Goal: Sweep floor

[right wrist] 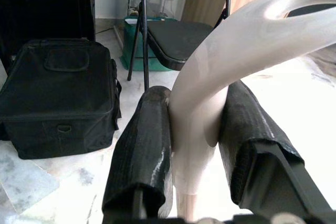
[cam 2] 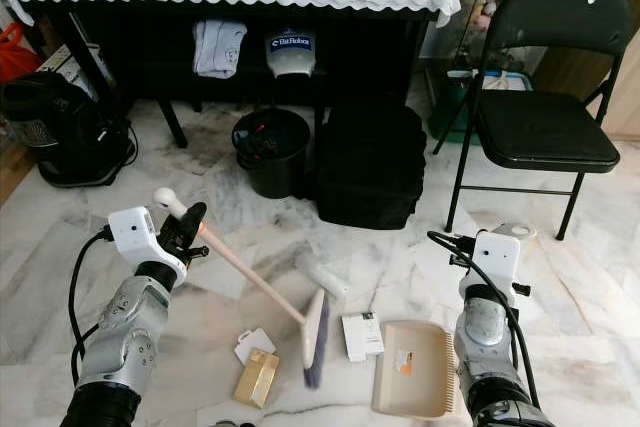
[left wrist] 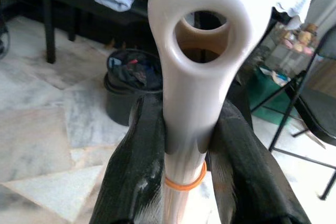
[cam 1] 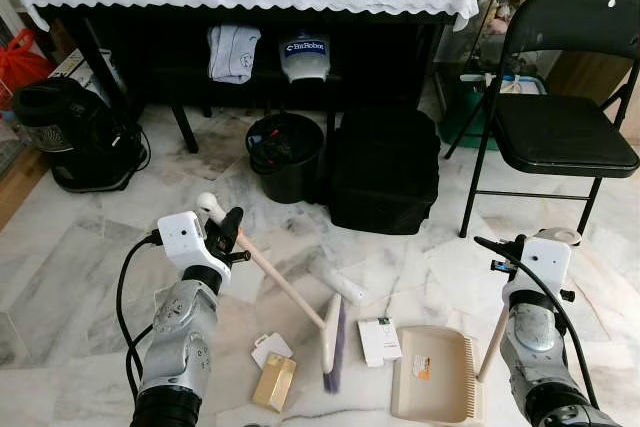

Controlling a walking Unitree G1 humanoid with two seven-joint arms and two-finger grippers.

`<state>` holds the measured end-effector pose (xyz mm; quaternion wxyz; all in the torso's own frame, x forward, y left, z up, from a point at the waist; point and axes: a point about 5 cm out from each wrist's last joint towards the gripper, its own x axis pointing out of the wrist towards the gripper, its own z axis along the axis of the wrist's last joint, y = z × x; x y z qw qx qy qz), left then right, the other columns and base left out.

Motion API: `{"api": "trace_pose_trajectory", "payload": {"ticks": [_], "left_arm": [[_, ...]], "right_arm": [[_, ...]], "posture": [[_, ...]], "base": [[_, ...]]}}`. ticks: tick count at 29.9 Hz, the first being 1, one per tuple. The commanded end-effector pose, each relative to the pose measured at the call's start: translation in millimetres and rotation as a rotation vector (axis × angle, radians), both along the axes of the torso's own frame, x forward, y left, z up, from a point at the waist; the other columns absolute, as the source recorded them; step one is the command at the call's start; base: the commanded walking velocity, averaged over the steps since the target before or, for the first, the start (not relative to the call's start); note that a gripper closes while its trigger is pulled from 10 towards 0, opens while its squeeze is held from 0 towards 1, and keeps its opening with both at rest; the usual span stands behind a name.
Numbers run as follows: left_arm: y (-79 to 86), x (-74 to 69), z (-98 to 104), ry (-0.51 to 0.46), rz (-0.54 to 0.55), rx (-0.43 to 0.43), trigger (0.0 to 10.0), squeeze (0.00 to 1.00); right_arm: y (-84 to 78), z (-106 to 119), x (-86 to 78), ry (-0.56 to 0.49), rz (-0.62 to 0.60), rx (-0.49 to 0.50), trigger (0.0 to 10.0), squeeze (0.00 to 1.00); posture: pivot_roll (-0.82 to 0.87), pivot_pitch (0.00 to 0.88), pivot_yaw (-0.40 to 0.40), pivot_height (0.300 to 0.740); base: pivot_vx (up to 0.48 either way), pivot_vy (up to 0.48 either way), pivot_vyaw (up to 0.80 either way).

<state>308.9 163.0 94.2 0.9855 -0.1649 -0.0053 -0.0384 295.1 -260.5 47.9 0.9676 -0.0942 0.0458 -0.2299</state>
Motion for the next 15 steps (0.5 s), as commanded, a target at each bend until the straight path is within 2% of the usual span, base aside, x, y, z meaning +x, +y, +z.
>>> {"api": "trace_pose_trajectory", "payload": {"ticks": [1, 12, 15], "left_arm": [[-4.6, 1.6, 0.2, -0.001, -0.037, -0.019, 10.0, 0.0], [-20.7, -2.1, -11.7, 0.07, -0.215, -0.084, 10.0, 0.0], [-26.9, -6.8, -16.0, 0.106, -0.284, -0.137, 10.0, 0.0]], "right_arm": [[-3.4, -7.5, -6.4, 0.043, -0.004, -0.006, 10.0, 0.0], [-6.7, -5.5, -5.8, 0.041, -0.008, -0.014, 10.0, 0.0], [-7.2, -5.6, -6.2, 0.042, -0.01, -0.015, 10.0, 0.0]], "posture": [[0.06, 0.12, -0.001, 0.74], [0.06, 0.121, -0.004, 0.74], [0.06, 0.12, -0.005, 0.74]], "base": [[0.0, 0.0, 0.0], [0.0, 0.0, 0.0], [0.0, 0.0, 0.0]]}}
